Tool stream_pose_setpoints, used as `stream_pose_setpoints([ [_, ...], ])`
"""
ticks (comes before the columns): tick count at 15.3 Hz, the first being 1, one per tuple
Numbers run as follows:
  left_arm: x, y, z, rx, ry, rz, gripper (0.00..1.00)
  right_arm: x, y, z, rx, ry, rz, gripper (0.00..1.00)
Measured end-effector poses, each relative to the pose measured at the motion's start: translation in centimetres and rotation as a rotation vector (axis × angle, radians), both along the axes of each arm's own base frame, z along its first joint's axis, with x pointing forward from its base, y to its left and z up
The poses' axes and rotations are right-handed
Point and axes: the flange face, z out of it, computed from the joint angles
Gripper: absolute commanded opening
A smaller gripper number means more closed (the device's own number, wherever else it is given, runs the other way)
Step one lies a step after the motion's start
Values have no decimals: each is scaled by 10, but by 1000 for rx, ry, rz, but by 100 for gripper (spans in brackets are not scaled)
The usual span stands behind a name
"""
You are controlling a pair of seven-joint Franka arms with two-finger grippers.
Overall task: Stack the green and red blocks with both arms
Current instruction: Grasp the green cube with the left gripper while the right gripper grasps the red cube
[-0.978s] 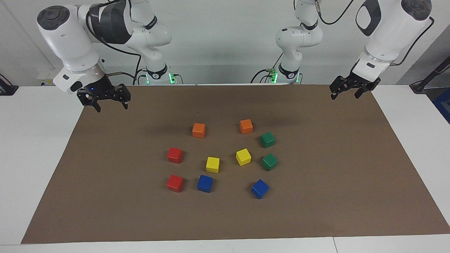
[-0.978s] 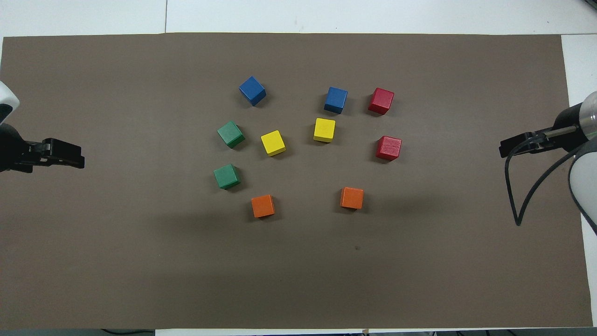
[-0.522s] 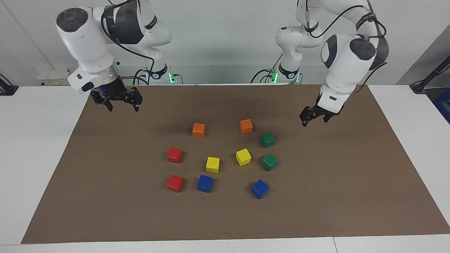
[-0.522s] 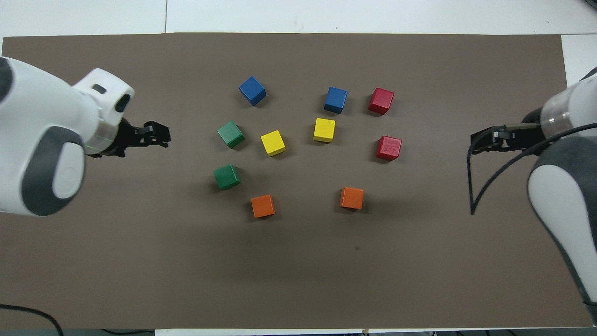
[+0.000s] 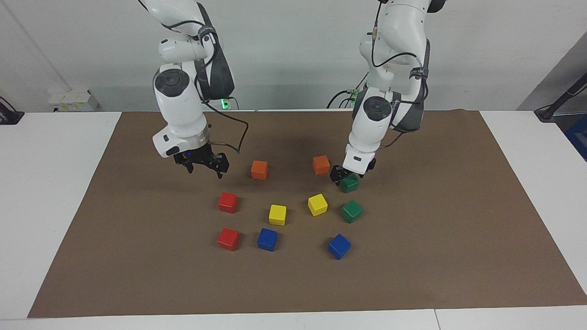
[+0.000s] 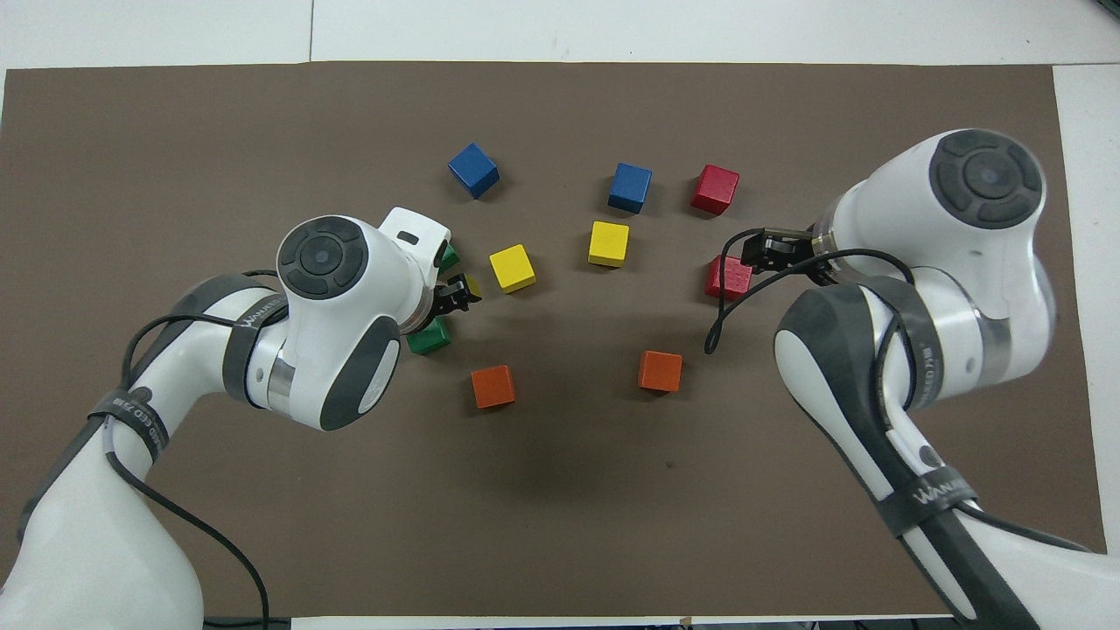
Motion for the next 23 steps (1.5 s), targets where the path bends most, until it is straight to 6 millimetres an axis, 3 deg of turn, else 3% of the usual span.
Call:
stream_pose_setpoints([
  [9,4,7,-6,6,5,14,100,9,21,-54,44,-12,-86,100],
  [14,13,9,10,41,10,-2,100,-3,31,-101,33,-10,-68,100],
  [17,15,16,11,78,5,-59,100,-3,31,-109,28,-2,-68,65],
  [21,5,19,-6,92,39,-101,100,1,29,-111,33,-29,-70,4],
  [23,-2,19,-17,92,43,-109,100,2,29,-112,35,-39,-70,0],
])
